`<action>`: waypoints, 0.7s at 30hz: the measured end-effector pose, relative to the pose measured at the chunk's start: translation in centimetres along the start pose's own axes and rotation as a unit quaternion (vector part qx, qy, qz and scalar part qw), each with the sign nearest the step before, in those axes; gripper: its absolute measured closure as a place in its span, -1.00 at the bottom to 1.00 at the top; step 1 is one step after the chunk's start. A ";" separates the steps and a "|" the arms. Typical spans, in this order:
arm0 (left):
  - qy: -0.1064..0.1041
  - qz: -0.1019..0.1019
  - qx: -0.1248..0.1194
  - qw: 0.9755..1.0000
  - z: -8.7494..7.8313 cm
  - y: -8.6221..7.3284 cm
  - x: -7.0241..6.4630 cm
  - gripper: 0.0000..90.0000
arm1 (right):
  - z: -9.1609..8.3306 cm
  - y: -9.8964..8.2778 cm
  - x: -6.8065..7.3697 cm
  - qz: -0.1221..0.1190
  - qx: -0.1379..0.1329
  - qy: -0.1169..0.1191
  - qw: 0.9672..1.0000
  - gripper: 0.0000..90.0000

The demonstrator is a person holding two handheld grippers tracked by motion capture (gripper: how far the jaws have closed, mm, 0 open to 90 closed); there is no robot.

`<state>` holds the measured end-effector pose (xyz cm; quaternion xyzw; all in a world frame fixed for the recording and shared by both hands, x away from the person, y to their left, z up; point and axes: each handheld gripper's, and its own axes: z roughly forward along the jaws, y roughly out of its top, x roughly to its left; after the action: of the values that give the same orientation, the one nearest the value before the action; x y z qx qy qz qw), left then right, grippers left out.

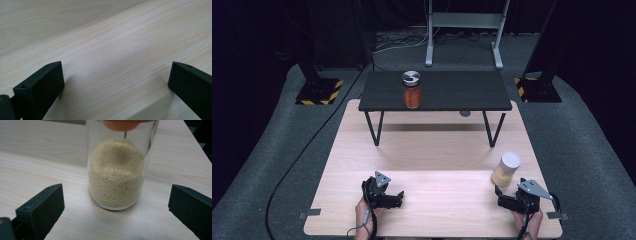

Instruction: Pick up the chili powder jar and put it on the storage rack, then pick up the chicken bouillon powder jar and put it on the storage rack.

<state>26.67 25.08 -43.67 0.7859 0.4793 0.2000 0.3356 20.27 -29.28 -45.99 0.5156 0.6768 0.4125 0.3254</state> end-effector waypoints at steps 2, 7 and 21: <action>-0.001 0.001 0.000 1.000 0.0 0.0 0.0 -1.00 | 0.0 0.0 0.0 0.001 -0.001 -0.001 1.000 -1.00; -0.002 0.002 0.000 1.000 0.0 0.0 0.1 -1.00 | 0.0 -0.1 0.0 0.001 -0.002 -0.001 1.000 -1.00; 0.001 -0.001 0.000 1.000 0.0 0.0 -0.1 -1.00 | 0.0 -0.1 0.2 0.000 -0.001 -0.004 1.000 -1.00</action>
<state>26.68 25.00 -43.68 0.7852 0.4804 0.2006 0.3354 20.15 -29.12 -46.02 0.5169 0.6750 0.4110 0.3290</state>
